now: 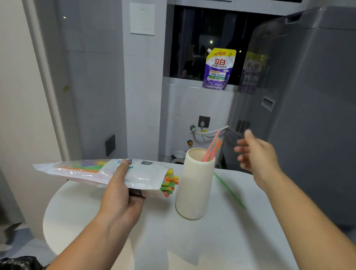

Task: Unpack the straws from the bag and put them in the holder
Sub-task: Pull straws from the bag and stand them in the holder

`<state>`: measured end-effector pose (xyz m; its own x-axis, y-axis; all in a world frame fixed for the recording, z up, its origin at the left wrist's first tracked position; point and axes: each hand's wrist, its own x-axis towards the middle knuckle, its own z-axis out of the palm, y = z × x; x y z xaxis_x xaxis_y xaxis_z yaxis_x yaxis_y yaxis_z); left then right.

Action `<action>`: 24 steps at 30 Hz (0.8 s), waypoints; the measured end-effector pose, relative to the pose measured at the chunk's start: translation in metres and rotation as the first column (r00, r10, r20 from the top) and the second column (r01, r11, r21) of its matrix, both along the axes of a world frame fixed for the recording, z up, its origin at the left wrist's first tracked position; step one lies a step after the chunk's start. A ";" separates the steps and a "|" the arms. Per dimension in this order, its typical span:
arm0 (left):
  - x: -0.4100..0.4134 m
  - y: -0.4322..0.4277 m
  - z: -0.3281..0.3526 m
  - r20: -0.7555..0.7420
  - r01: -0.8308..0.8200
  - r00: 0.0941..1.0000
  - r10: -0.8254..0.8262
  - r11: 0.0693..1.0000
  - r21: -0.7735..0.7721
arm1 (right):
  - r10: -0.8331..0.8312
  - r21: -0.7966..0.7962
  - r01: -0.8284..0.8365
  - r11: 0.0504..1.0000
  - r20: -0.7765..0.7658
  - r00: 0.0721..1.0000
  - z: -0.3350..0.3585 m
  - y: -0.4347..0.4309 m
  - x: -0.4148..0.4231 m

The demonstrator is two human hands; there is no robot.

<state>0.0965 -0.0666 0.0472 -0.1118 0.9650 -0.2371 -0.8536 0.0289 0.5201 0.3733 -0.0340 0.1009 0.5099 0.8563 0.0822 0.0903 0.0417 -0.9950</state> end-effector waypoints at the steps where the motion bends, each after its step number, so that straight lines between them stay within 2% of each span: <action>1: 0.001 -0.001 -0.001 -0.003 0.008 1.000 -0.008 1.000 -0.002 | -0.018 -0.061 0.019 0.998 0.025 1.000 -0.016 0.004 0.007; 3: 0.003 -0.003 -0.002 -0.009 0.021 1.000 -0.021 1.000 -0.005 | -0.018 -0.172 0.036 0.985 0.110 0.994 -0.050 0.009 0.021; 7: 0.008 -0.005 -0.008 -0.036 0.033 0.999 -0.034 0.999 -0.022 | -0.013 -0.278 0.067 0.958 0.193 0.981 -0.108 0.026 0.037; 13: 0.009 -0.001 -0.017 -0.077 0.029 0.997 -0.032 0.999 -0.044 | -0.022 -0.426 0.215 0.879 0.415 0.910 -0.151 0.062 0.044; 18: 0.010 0.006 -0.024 -0.098 0.017 0.995 -0.022 0.998 -0.054 | 0.035 -0.459 0.263 0.849 0.545 0.838 -0.161 0.082 0.046; 24: 0.008 0.010 -0.027 -0.123 -0.002 0.992 -0.006 0.998 -0.063 | 0.054 -0.467 0.256 0.846 0.554 0.831 -0.166 0.094 0.049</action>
<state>0.1045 -0.0564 0.0203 -0.1418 0.9489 -0.2819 -0.7831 0.0667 0.6183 0.4224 0.0603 -0.0648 0.6026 0.7957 -0.0605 0.5773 -0.4870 -0.6553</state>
